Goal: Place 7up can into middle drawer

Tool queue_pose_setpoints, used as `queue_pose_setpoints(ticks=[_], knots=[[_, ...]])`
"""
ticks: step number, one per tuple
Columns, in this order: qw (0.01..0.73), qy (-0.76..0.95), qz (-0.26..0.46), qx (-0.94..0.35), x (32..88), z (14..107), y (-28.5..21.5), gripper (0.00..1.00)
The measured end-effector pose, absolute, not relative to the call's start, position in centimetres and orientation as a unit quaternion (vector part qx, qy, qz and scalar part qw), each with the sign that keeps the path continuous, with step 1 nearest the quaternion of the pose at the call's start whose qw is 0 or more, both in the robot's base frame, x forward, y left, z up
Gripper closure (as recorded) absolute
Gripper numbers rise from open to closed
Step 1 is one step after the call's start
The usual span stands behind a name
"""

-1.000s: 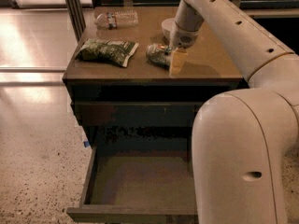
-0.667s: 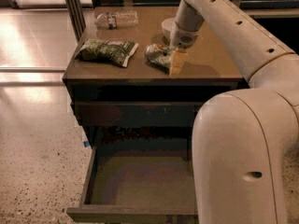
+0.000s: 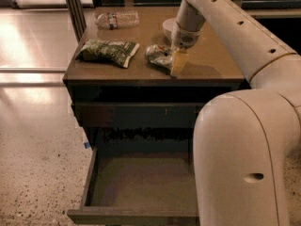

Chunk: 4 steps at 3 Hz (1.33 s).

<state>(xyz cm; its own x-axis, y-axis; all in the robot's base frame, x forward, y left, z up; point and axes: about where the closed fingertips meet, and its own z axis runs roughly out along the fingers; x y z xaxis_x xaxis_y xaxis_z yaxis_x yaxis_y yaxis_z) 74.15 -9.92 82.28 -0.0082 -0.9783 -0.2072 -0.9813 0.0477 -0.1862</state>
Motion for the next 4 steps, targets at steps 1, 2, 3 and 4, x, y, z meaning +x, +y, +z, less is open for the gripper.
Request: queue_pose_setpoints(ticks=[1, 2, 3, 4], knots=[[0.163, 0.684, 0.013, -0.711, 72.9, 84.5, -8.7, 1.00], [0.188, 0.659, 0.017, -0.728, 69.5, 87.5, -8.3, 1.00], [0.188, 0.659, 0.017, -0.728, 69.5, 87.5, -8.3, 1.00], [0.172, 0.655, 0.023, -0.736, 67.7, 86.8, -7.6, 1.00]])
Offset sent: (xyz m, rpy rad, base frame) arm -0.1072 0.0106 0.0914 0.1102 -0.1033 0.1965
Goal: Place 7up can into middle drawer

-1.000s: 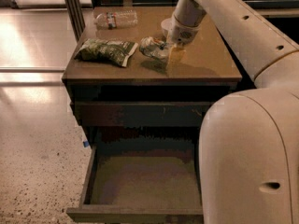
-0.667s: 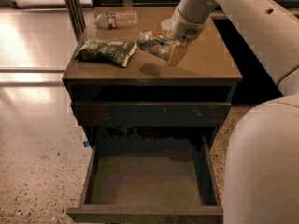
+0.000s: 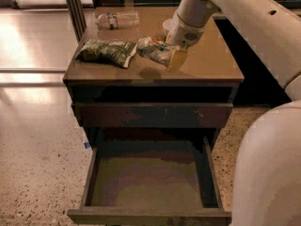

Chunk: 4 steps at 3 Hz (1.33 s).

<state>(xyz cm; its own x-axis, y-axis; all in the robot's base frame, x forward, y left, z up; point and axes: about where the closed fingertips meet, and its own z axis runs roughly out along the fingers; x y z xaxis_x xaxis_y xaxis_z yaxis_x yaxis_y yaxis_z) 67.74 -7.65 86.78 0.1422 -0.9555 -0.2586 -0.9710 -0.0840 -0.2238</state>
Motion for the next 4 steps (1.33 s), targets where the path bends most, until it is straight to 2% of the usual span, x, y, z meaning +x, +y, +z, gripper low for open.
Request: queue_pose_setpoints(ticks=[2, 4], knots=[[0.143, 0.669, 0.003, -0.729, 55.5, 90.0, -5.9, 1.00], [0.145, 0.683, 0.017, -0.715, 55.4, 86.8, -7.0, 1.00]])
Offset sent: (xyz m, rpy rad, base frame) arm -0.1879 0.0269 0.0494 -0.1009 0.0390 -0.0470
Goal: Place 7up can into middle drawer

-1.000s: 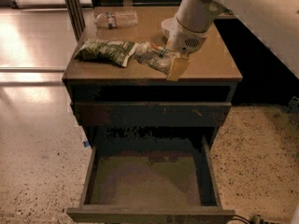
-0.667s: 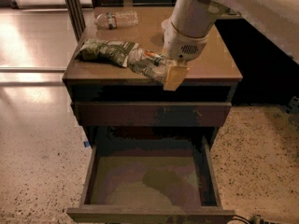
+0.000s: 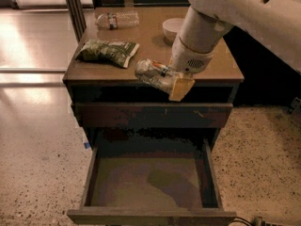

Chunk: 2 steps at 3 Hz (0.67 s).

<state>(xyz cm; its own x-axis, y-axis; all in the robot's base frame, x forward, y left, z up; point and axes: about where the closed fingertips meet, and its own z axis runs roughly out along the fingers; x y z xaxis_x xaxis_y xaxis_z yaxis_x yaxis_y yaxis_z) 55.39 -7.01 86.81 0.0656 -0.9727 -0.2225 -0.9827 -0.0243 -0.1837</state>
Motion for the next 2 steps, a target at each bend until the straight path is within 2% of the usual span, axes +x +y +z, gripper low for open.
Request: queue_pose_setpoints(ticks=[2], knots=[[0.141, 0.732, 0.057, -0.664, 51.7, 74.7, -10.5, 1.00]])
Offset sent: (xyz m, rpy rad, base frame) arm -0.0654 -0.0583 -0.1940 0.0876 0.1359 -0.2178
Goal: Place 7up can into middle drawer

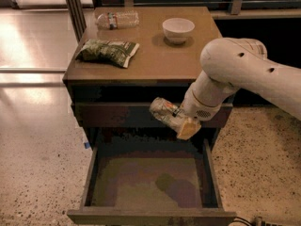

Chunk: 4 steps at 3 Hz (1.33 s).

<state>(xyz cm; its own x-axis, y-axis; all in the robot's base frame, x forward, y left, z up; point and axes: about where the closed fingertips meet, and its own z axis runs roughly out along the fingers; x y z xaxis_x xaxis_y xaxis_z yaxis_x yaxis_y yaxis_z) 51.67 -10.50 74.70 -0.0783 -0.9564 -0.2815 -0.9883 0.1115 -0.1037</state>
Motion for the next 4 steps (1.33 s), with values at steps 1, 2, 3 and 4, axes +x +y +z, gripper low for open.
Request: queue_pose_setpoints(ticks=[1, 2, 3, 4], knots=[[0.146, 0.732, 0.061, -0.663, 51.3, 73.8, -10.2, 1.00], [0.171, 0.739, 0.093, -0.645, 50.9, 69.6, -10.6, 1.00], [0.192, 0.718, 0.157, -0.651, 50.9, 63.7, -8.6, 1.00], [0.192, 0.718, 0.157, -0.651, 50.9, 63.7, -8.6, 1.00]])
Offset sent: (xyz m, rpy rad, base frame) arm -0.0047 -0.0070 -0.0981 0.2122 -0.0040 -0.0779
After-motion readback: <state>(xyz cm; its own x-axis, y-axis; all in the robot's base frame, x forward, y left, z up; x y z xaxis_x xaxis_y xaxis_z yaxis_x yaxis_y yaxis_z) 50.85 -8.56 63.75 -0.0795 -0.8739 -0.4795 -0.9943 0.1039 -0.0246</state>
